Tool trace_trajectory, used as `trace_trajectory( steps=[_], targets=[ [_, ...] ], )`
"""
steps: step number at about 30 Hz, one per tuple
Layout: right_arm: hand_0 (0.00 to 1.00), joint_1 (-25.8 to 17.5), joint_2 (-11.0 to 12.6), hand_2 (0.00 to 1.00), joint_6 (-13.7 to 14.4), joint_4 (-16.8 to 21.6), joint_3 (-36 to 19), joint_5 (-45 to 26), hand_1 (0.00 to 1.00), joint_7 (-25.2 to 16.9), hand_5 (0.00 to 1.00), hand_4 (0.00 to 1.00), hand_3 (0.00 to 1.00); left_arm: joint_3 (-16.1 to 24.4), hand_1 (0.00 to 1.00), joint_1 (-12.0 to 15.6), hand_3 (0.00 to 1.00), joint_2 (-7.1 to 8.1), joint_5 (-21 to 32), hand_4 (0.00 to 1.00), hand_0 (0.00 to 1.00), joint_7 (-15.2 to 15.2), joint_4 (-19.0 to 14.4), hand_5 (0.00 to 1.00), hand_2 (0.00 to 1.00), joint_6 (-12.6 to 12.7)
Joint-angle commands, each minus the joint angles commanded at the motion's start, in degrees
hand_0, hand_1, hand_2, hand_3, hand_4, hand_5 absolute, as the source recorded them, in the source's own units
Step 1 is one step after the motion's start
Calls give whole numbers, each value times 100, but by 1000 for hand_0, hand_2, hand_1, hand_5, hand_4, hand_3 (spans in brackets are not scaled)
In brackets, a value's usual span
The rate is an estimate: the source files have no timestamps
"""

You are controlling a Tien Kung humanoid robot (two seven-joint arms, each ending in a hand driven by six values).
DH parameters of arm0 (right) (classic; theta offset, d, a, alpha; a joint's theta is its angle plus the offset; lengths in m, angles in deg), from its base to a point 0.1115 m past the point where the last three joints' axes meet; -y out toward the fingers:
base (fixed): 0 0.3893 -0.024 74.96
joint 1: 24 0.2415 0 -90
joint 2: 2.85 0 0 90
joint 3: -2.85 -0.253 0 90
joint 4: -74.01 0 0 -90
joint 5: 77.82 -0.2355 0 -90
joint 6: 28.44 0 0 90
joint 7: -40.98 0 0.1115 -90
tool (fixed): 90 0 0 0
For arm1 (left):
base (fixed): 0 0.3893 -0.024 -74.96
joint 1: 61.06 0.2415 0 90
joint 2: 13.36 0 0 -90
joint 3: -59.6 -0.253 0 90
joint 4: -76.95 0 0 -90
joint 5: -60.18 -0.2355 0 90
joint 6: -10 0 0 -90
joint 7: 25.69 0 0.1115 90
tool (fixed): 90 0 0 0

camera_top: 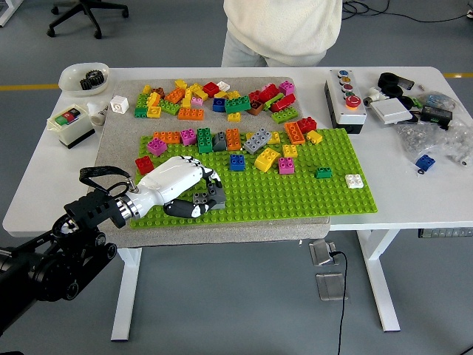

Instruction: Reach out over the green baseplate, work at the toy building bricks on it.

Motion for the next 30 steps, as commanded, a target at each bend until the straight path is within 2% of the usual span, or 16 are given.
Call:
trace_trajectory(
  steps=[30],
  targets=[
    [735, 25, 1, 626, 0, 0, -1, -8, 612, 3, 507, 744, 531, -33, 601, -14, 532, -11, 51, 367, 682, -14, -10, 172, 520, 5]
  ],
)
